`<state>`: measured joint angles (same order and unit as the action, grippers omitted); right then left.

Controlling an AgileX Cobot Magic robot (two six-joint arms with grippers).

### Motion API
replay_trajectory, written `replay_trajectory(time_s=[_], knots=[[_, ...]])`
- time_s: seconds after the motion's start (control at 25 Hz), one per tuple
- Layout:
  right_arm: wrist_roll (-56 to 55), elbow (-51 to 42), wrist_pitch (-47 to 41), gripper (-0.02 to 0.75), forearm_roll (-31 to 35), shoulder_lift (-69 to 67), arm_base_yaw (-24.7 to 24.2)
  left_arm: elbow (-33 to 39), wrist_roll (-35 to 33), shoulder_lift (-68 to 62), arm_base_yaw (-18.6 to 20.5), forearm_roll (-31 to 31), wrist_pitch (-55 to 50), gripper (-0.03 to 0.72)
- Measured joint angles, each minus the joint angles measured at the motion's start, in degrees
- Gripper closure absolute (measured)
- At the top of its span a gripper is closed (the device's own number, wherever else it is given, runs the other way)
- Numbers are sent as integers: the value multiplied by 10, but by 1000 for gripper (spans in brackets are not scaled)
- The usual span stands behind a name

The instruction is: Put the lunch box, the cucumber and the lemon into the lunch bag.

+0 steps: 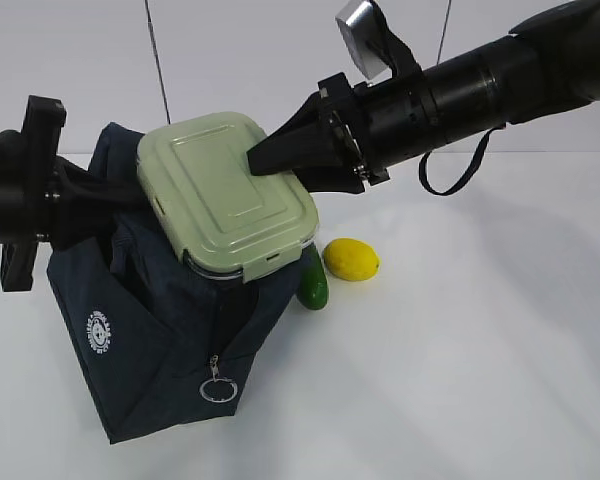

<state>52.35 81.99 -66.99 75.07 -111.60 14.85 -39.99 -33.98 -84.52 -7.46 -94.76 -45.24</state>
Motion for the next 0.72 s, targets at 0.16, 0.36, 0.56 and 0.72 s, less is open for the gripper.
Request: replay_trajectory(time_s=[0.16, 0.36, 0.56, 0.72], knots=[[3, 0, 1, 330, -3, 0, 0, 0, 0, 0, 0, 0, 0, 695], [14, 0, 14, 330, -10, 0, 0, 0, 0, 0, 0, -1, -2, 695], [17, 0, 44, 330, -45, 0, 0, 0, 0, 0, 0, -9, -25, 695], [18, 0, 48, 330, -56, 0, 0, 0, 0, 0, 0, -12, -40, 695]])
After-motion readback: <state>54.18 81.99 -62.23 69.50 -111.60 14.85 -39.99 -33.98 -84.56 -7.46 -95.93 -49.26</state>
